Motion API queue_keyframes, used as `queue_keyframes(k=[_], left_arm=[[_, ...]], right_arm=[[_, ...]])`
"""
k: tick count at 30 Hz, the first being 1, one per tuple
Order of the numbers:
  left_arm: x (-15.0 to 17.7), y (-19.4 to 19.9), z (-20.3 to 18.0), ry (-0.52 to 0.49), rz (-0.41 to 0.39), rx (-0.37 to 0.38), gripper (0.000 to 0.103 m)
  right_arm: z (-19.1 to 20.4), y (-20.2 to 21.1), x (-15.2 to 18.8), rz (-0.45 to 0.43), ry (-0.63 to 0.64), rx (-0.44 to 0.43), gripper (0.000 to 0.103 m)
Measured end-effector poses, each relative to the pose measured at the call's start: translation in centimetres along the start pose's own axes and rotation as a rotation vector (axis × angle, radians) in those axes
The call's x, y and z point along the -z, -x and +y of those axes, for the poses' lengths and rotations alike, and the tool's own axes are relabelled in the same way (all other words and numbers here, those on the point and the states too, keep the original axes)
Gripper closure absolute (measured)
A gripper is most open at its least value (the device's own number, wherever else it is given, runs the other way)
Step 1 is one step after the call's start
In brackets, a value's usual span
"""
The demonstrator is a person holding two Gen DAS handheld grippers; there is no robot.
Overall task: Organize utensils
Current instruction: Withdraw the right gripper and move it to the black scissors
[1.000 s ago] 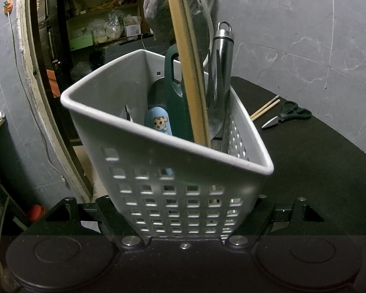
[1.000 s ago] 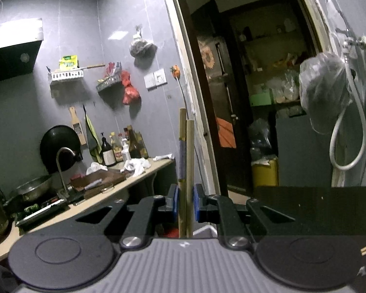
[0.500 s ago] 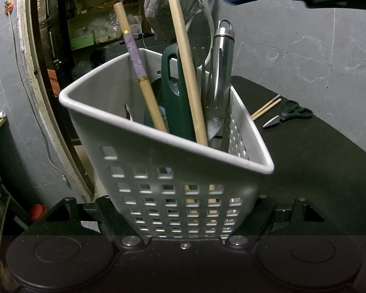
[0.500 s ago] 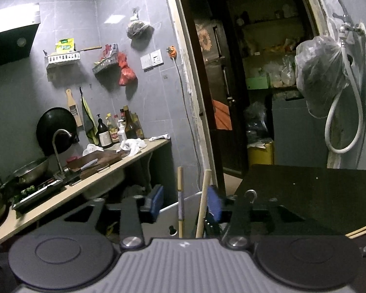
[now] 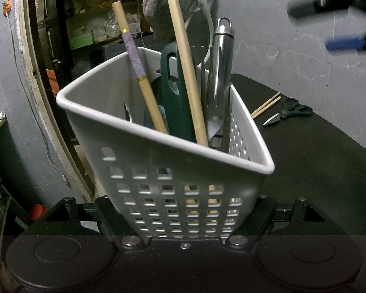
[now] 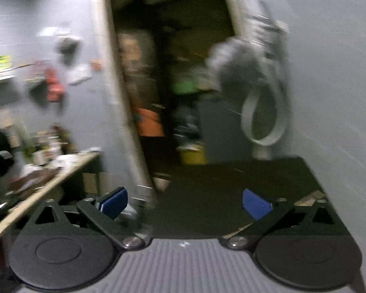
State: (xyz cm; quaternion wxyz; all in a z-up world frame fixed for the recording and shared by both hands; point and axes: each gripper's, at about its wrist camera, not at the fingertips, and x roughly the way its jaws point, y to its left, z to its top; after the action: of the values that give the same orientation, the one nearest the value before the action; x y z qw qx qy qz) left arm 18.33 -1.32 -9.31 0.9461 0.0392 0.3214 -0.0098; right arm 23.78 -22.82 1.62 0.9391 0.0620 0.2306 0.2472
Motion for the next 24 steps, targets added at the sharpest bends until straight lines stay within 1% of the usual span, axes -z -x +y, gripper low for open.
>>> queue_keyframes(k=[3,7,9,12,14,18,21,24], left_arm=[[-0.1,0.0,0.0,0.000,0.003,0.000,0.021],[-0.2,-0.1,-0.1,0.001,0.009,-0.003,0.021],[-0.3,-0.1,-0.1,0.003,0.015,-0.004,0.021],[-0.5,-0.2,-0.1,0.002,0.019,-0.006,0.021],[-0.6,-0.3,-0.1,0.007,0.022,-0.010,0.021],[-0.7,-0.4,-0.2,0.014,0.026,-0.016,0.021],[-0.7,-0.6,-0.4,0.021,0.029,-0.021,0.021],[-0.7,-0.6,-0.5,0.023,0.034,-0.026,0.021]], right_arm=[[-3.0,-2.2,1.1,0.088,-0.098,0.134,0.000],[-6.9,-5.2,2.3,0.183,-0.206,0.250,0.000],[-8.6,-7.0,2.6,0.217,-0.264,0.285,0.000],[-10.8,-9.5,2.7,0.256,-0.316,0.308,0.000],[-11.6,-10.8,2.7,0.253,-0.308,0.312,0.000],[-13.0,-12.9,2.8,0.256,-0.275,0.360,0.000],[-13.7,-14.6,2.4,0.257,-0.240,0.414,0.000],[-14.3,-16.5,2.4,0.269,-0.171,0.468,0.000]])
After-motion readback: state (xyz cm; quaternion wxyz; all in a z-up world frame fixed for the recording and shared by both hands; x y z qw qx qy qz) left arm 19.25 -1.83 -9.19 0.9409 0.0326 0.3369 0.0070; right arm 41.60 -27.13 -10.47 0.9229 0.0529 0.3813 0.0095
